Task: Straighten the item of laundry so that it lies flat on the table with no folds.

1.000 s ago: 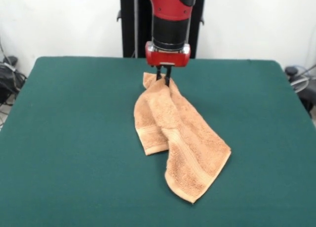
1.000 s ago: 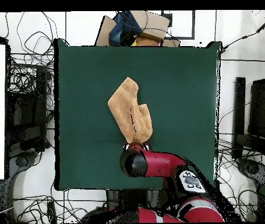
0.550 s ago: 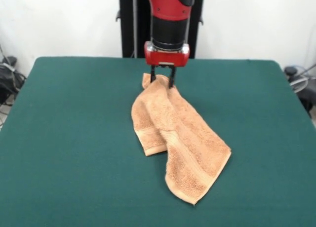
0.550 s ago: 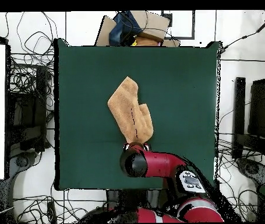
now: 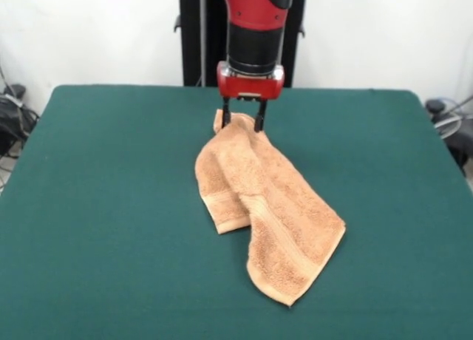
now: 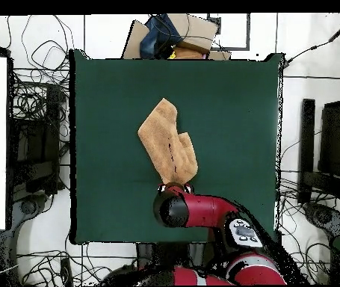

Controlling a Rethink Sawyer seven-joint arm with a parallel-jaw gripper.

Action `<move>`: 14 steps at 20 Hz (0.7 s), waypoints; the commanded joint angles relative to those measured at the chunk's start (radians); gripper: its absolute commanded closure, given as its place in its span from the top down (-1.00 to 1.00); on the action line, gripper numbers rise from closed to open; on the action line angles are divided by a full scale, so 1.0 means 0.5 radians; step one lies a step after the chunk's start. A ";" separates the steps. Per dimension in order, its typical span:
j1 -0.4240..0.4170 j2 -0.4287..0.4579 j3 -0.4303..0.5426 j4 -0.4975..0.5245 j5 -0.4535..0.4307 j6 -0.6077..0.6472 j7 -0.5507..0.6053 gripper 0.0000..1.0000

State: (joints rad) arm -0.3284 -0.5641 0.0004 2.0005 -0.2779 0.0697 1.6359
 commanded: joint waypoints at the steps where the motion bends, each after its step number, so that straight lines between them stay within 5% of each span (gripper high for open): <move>1: 0.050 -0.017 0.015 -0.131 0.055 0.111 0.270 1.00; 14: -0.033 0.123 0.202 -0.443 0.167 0.347 0.201 1.00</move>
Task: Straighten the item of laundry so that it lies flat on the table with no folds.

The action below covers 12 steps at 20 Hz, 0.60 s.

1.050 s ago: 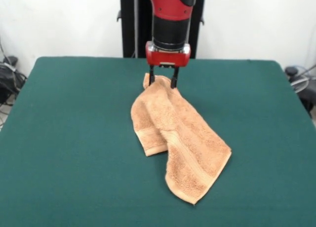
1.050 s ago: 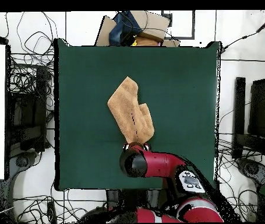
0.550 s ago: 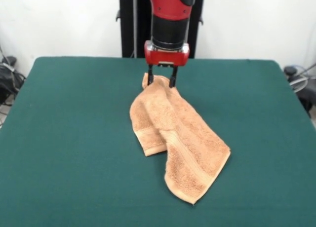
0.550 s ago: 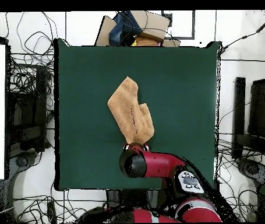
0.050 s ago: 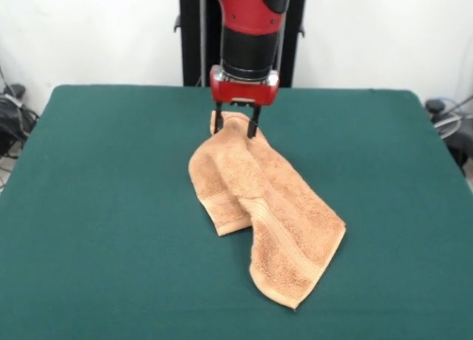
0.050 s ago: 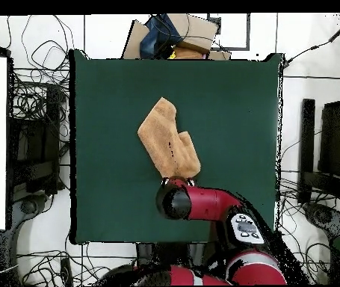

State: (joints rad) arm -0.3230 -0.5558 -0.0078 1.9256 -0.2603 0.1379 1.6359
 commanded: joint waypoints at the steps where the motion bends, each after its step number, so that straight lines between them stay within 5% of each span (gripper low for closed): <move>1: -0.069 0.115 0.251 -0.307 0.139 0.240 0.183 1.00; 12: -0.030 0.155 0.184 -0.524 0.210 0.483 0.170 1.00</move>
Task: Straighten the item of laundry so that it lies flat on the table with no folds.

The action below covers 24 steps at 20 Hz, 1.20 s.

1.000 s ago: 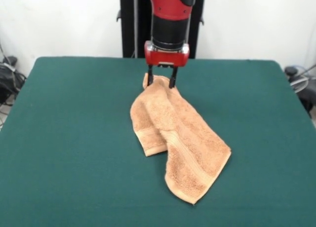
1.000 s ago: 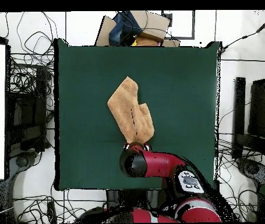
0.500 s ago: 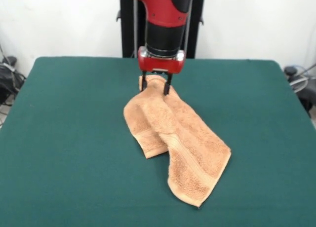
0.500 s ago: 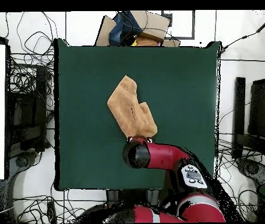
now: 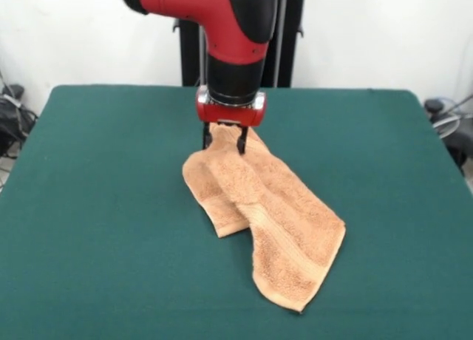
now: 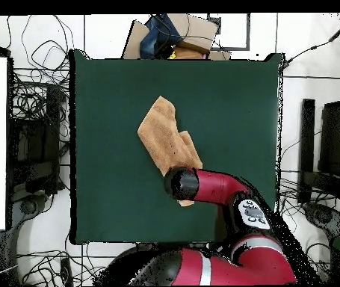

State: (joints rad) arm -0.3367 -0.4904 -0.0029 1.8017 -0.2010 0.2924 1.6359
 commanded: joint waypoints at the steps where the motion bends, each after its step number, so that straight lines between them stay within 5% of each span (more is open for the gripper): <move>1: 0.002 0.010 0.172 -0.273 0.091 0.154 0.186 1.00; 24: 0.198 -0.137 0.049 -0.016 0.156 -0.076 0.428 1.00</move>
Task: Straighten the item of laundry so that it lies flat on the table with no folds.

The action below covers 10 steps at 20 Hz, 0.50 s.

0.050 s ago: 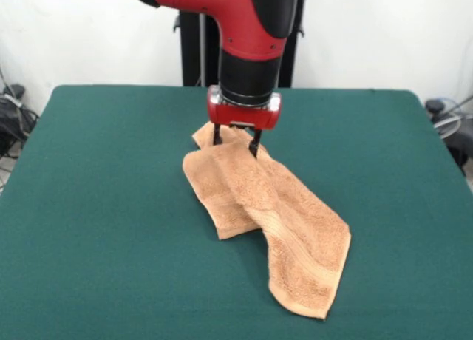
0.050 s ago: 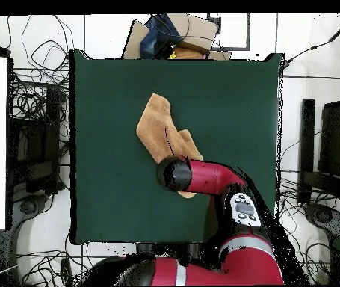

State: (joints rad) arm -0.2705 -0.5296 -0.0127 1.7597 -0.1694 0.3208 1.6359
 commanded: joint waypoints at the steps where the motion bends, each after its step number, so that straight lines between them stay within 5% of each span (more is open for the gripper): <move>1: 0.072 -0.060 0.066 0.072 0.090 -0.129 0.426 1.00; 7: 0.049 -0.066 0.107 0.105 0.075 -0.142 0.385 1.00; 8: 0.044 -0.066 0.114 0.109 0.073 -0.140 0.376 -1.00; 10: 0.032 -0.069 0.123 0.114 0.066 -0.144 0.362 -1.00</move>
State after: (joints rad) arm -0.2519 -0.5557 -0.0124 1.7807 -0.1695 0.3206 1.6359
